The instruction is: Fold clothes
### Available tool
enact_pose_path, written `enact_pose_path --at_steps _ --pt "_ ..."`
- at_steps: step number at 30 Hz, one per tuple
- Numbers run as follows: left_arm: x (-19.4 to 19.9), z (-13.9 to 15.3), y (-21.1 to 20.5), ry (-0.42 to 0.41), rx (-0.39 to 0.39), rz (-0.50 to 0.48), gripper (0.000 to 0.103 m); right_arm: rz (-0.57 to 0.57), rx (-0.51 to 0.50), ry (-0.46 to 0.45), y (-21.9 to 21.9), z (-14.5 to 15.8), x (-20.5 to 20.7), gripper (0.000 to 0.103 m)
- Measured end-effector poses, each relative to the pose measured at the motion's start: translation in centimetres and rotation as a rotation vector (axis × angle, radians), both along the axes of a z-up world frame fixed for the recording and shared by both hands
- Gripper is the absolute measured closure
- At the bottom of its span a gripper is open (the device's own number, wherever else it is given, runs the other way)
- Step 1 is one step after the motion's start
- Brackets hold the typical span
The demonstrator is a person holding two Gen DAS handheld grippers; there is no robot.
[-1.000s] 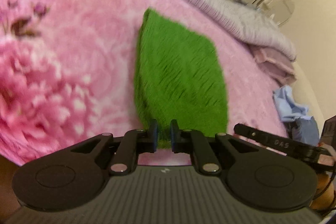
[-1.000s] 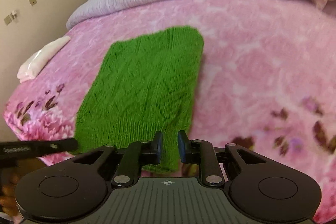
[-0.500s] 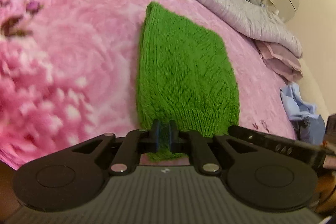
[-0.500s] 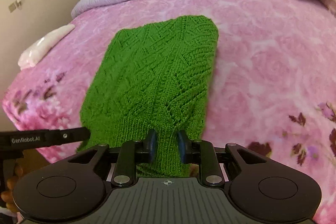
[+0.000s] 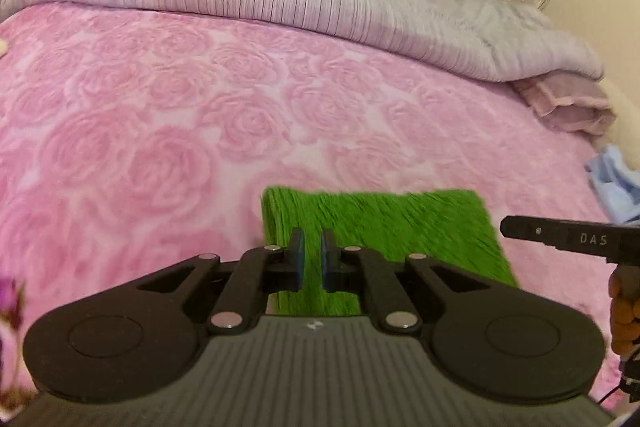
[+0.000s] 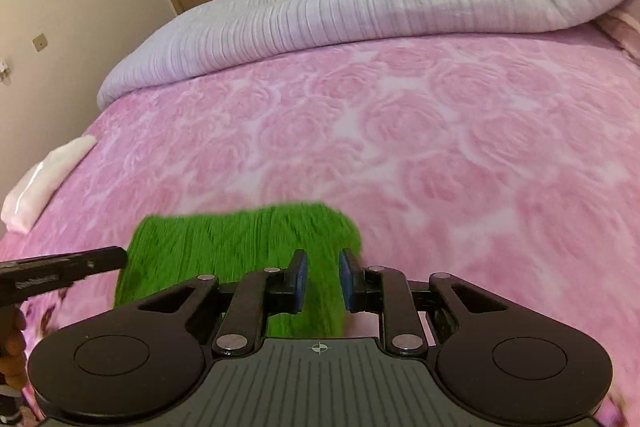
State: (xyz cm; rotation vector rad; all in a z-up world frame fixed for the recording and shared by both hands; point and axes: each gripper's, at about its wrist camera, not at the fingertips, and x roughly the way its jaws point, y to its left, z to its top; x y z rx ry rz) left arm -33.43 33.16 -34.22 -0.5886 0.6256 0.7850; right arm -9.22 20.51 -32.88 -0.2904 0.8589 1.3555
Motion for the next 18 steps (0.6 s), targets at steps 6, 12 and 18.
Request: enact_pose_path --at_steps 6,12,18 --pt "1.7 -3.4 2.0 0.045 -0.012 0.018 0.101 0.022 -0.081 -0.047 4.3 -3.6 -0.4 0.082" --pt "0.3 -0.6 0.1 0.027 -0.004 0.050 0.103 0.012 -0.083 -0.091 2.4 -2.2 -1.6 0.082" --pt "-3.5 1.7 -7.9 0.000 -0.022 0.075 0.101 -0.013 -0.069 -0.014 -4.8 1.2 -3.9 0.082"
